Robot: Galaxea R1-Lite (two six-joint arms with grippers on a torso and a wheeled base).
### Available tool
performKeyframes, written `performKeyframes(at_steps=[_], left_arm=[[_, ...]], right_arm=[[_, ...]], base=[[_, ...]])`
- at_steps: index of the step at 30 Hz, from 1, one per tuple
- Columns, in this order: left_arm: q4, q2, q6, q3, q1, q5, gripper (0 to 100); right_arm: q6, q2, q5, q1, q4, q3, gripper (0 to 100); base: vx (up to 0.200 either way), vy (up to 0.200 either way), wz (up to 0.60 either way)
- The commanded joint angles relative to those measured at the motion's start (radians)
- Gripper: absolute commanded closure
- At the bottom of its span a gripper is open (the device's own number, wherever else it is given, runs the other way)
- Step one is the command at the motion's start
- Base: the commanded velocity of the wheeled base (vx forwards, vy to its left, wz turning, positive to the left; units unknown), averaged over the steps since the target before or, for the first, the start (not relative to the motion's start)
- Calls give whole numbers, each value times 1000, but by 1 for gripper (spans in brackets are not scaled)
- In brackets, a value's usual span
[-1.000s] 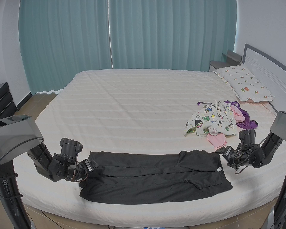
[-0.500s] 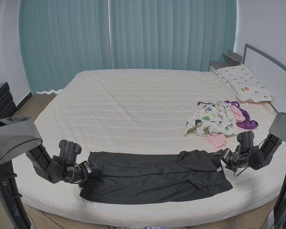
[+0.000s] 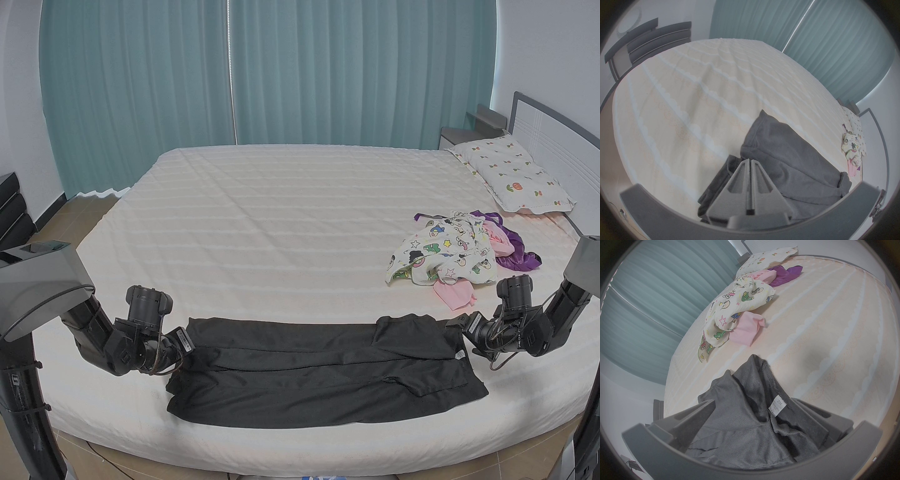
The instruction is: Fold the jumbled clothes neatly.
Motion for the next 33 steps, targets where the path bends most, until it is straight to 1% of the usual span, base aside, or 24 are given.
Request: performKeyframes(at_steps=[1, 7, 15, 20, 24, 29, 33], left_arm=[[-12, -18, -2, -19, 21, 5, 100], [-29, -22, -16, -47, 41, 6, 100], [-29, -9, -18, -44, 47, 6, 100], [-29, -42, -19, -30, 49, 6, 100], [-29, -67, -19, -26, 49, 6, 100], [-31, -70, -21, -29, 49, 6, 100], [-32, -70, -47, -32, 46, 6, 100]], right_arm=[[2, 1, 1, 1, -1, -1, 0], [4, -2, 2, 1, -1, -1, 0], [4, -3, 2, -1, -1, 1, 0], [9, -6, 2, -1, -1, 1, 0], [47, -26, 5, 13, 3, -1, 0], [55, -26, 4, 48, 12, -1, 0], [55, -31, -10, 80, 26, 2, 0]], base=[[0, 0, 0], [0, 0, 0], [0, 0, 0], [0, 0, 0], [0, 0, 0], [0, 0, 0], [0, 0, 0]])
